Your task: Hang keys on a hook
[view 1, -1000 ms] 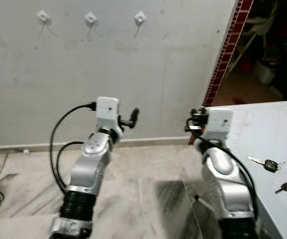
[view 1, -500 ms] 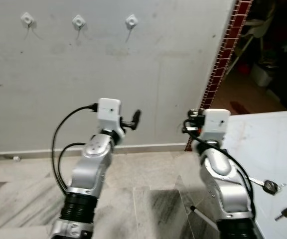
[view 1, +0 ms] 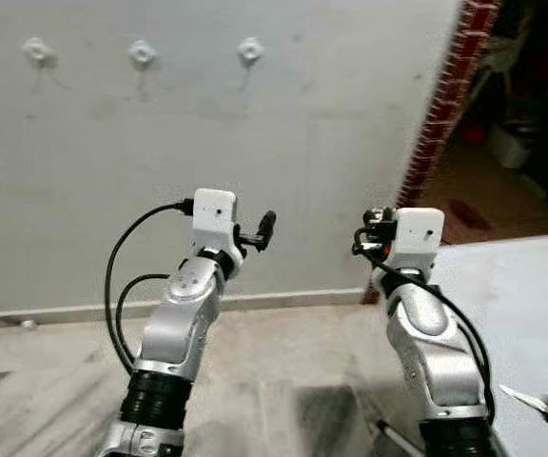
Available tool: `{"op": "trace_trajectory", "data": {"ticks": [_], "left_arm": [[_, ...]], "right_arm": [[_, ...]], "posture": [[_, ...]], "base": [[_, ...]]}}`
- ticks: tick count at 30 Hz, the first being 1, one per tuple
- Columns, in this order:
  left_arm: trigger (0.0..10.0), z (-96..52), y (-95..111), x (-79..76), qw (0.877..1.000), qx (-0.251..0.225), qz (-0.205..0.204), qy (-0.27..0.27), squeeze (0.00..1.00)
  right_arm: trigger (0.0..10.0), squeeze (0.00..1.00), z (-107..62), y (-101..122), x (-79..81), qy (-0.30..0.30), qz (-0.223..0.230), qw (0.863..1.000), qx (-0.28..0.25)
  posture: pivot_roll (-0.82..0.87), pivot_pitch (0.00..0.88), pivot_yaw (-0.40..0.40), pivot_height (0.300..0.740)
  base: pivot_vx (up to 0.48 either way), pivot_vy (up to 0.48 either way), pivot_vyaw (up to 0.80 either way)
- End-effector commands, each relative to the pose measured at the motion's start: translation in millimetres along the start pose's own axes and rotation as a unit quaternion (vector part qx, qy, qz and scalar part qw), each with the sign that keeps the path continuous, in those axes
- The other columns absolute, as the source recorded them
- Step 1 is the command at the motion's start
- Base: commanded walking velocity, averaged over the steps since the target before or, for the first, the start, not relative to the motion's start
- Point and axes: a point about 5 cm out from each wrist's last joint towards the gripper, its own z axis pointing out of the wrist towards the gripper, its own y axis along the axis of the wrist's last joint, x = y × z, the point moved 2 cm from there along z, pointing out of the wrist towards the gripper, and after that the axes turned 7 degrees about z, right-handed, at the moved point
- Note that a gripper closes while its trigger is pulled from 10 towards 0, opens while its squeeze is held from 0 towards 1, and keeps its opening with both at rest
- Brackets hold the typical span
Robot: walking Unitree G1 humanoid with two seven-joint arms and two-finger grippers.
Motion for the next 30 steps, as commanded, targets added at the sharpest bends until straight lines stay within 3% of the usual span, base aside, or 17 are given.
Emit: {"op": "trace_trajectory", "data": {"ticks": [1, 22, 30], "left_arm": [[10.0, 1.7, 3.8, -13.5, 1.0, -0.004, -0.004, -0.019, 0.0], [10.0, 2.7, 3.4, -15.2, 1.0, -0.005, 0.0, -0.021, 0.0], [10.0, 2.3, 2.7, -15.1, 1.0, -0.005, 0.003, -0.022, 0.0]], "right_arm": [[10.0, 0.0, -0.3, 3.0, -10.7, -0.013, -0.006, 1.0, -0.003], [10.0, 0.0, 1.5, 3.4, -8.7, -0.006, -0.008, 1.0, -0.002], [10.0, 0.0, 2.6, 3.7, -6.8, -0.003, -0.008, 1.0, -0.004]], "posture": [[0.16, 0.0, -0.028, 0.74], [0.16, 0.0, -0.033, 0.74], [0.17, 0.0, -0.036, 0.74]], "base": [[0.349, 0.33, 0.0], [0.363, 0.311, 0.0], [0.431, 0.0, 0.0]]}}
